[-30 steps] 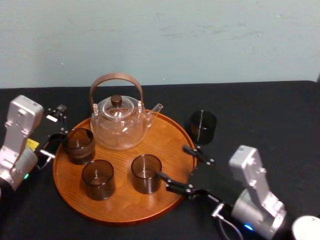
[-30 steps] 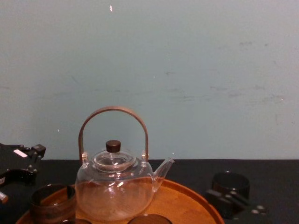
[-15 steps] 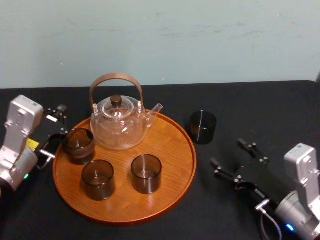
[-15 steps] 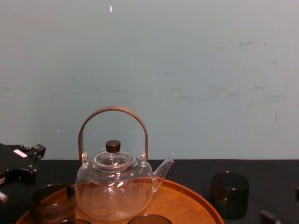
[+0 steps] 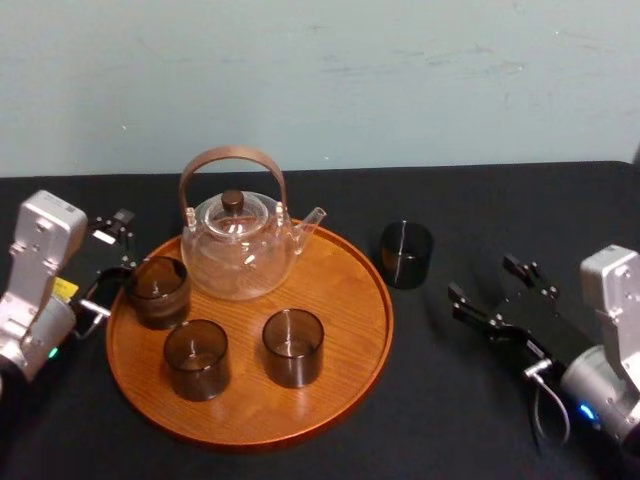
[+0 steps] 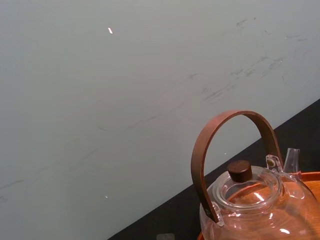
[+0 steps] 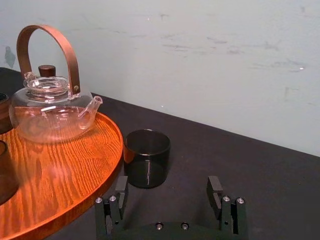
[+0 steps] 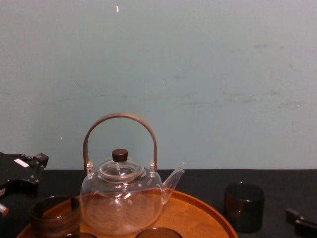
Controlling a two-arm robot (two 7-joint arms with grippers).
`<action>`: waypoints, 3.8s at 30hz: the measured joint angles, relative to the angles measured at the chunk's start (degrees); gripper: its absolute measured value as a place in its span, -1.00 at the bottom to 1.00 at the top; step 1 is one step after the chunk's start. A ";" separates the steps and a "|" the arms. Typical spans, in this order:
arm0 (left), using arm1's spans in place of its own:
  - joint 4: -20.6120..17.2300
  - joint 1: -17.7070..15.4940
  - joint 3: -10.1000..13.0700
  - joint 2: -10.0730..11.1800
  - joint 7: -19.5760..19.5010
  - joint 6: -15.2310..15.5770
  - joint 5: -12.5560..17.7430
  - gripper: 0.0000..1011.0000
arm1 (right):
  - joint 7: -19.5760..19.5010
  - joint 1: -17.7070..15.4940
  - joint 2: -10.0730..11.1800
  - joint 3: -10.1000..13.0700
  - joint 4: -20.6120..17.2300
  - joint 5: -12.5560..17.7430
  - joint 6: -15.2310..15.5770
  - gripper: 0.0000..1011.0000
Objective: Pick up the glass from the table and place it on the tray.
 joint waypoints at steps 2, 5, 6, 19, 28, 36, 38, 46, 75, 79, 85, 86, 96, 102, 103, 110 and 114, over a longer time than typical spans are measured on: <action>0.00 0.00 0.00 0.00 0.00 0.00 0.00 -1.00 | 0.44 1.39 -0.37 -0.40 1.28 -0.21 0.57 0.98; 0.00 0.00 0.00 0.00 0.00 0.00 0.00 -1.00 | 0.87 3.17 -0.87 -0.82 3.00 -0.29 1.15 0.98; 0.00 0.00 0.00 0.00 0.00 0.00 0.00 -1.00 | 1.03 3.76 -1.02 -0.98 3.63 -0.36 1.36 0.98; 0.00 0.00 0.00 0.00 0.00 0.00 0.00 -1.00 | 3.47 13.81 -3.46 -5.48 14.49 -2.99 2.29 0.98; 0.00 0.00 0.00 0.00 0.00 0.00 0.00 -1.00 | 4.87 17.66 -4.58 -7.27 19.62 -3.55 1.28 0.98; 0.00 0.00 0.00 0.00 0.00 0.00 0.00 -1.00 | 5.95 20.95 -5.29 -8.21 23.20 -3.80 0.04 0.98; 0.00 0.00 0.00 0.00 0.00 0.00 0.00 -1.00 | 6.13 21.47 -5.43 -8.40 23.72 -3.83 -0.18 0.98; 0.00 0.00 0.00 0.00 0.00 0.00 0.00 -1.00 | 6.73 24.70 -6.55 -9.40 27.57 -4.33 -1.44 0.98; 0.00 0.00 0.00 0.00 0.00 0.00 0.00 -1.00 | 6.71 26.01 -7.15 -9.76 29.27 -4.70 -1.65 0.79; 0.00 0.00 0.00 0.00 0.00 0.00 0.00 -1.00 | 6.71 25.99 -7.14 -9.74 29.25 -4.68 -1.65 0.79; 0.00 0.00 0.00 0.00 0.00 0.00 0.00 -1.00 | 6.71 25.96 -7.11 -9.74 29.20 -4.64 -1.65 0.79; 0.00 0.00 0.00 0.00 0.00 0.00 0.00 -1.00 | 6.71 25.96 -7.10 -9.74 29.19 -4.64 -1.65 0.79; 0.00 0.00 0.00 0.00 0.00 0.00 0.00 -1.00 | 6.71 25.91 -7.09 -9.74 29.15 -4.64 -1.65 0.79; 0.00 0.00 0.00 0.00 0.00 0.00 0.00 -1.00 | 6.71 25.91 -7.09 -9.74 29.15 -4.65 -1.65 0.79; 0.00 0.00 0.00 0.00 0.00 0.00 0.00 -1.00 | 6.71 25.91 -7.09 -9.74 29.15 -4.65 -1.65 0.79; 0.00 0.00 0.00 0.00 0.00 0.00 0.00 -1.00 | 6.71 25.91 -7.09 -9.74 29.16 -4.64 -1.65 0.79; 0.00 0.00 0.00 0.00 0.00 0.00 0.00 -1.00 | 6.71 25.91 -7.09 -9.74 29.16 -4.64 -1.65 0.79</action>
